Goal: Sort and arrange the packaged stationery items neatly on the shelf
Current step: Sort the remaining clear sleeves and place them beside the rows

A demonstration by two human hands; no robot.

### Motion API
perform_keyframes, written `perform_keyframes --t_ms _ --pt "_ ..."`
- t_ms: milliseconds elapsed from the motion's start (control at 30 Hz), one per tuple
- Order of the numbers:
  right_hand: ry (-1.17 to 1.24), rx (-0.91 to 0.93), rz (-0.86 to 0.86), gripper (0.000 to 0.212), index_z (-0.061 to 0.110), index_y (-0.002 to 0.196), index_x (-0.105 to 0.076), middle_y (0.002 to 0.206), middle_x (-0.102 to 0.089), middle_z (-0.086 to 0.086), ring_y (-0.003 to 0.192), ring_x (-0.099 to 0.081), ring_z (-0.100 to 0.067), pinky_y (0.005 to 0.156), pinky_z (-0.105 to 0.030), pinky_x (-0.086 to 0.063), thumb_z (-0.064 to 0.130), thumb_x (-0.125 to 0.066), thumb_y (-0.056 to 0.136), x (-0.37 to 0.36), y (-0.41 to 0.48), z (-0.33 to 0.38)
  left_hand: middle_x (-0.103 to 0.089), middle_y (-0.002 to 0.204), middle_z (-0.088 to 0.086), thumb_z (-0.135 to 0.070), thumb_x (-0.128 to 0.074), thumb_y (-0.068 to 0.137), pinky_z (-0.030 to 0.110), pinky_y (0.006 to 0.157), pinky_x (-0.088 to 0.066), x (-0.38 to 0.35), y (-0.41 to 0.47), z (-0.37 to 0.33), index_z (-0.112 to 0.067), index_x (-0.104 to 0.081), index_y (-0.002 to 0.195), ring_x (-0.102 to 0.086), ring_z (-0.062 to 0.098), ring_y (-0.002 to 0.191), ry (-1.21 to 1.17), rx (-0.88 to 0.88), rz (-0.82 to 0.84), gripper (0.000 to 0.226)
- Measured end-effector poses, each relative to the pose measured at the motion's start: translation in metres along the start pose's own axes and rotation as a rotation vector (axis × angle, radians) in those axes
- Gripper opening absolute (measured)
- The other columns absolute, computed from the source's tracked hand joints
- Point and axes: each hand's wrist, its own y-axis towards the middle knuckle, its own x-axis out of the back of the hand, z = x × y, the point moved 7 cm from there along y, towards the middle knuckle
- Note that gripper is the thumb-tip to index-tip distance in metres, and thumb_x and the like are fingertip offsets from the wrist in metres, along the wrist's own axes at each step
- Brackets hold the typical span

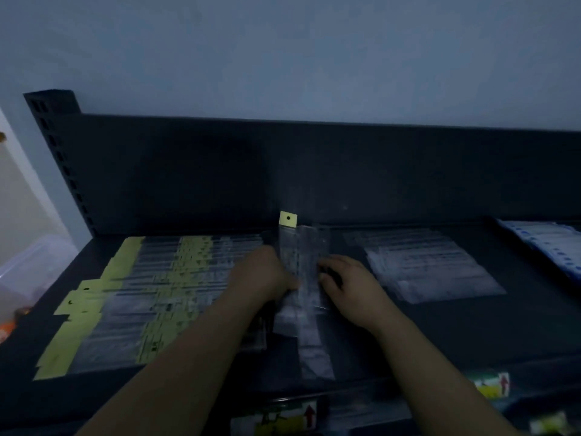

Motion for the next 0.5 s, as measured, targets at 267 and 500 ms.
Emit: perform_keyframes --t_ms 267,500 --pt "0.042 0.021 -0.077 0.027 0.014 0.121 -0.063 0.123 -0.061 0.001 0.115 -0.051 -0.012 0.090 -0.009 -0.030 0.019 -0.049 0.097 0.003 -0.001 -0.006 -0.066 0.061 0.016 -0.013 -0.058 0.084 0.034 0.062 -0.053 0.025 -0.006 0.006 -0.006 -0.056 0.067 -0.069 0.028 0.059 -0.321 -0.039 -0.112 0.019" --pt "0.551 -0.042 -0.194 0.052 0.031 0.143 -0.038 0.134 -0.044 0.022 0.120 -0.042 0.010 0.100 -0.012 -0.034 0.034 -0.055 0.094 0.021 0.007 0.003 -0.073 0.079 0.007 -0.014 -0.064 0.090 0.028 0.049 -0.049 0.055 -0.037 0.007 -0.007 -0.065 0.088 -0.073 0.023 0.063 -0.406 -0.216 0.073 0.007"
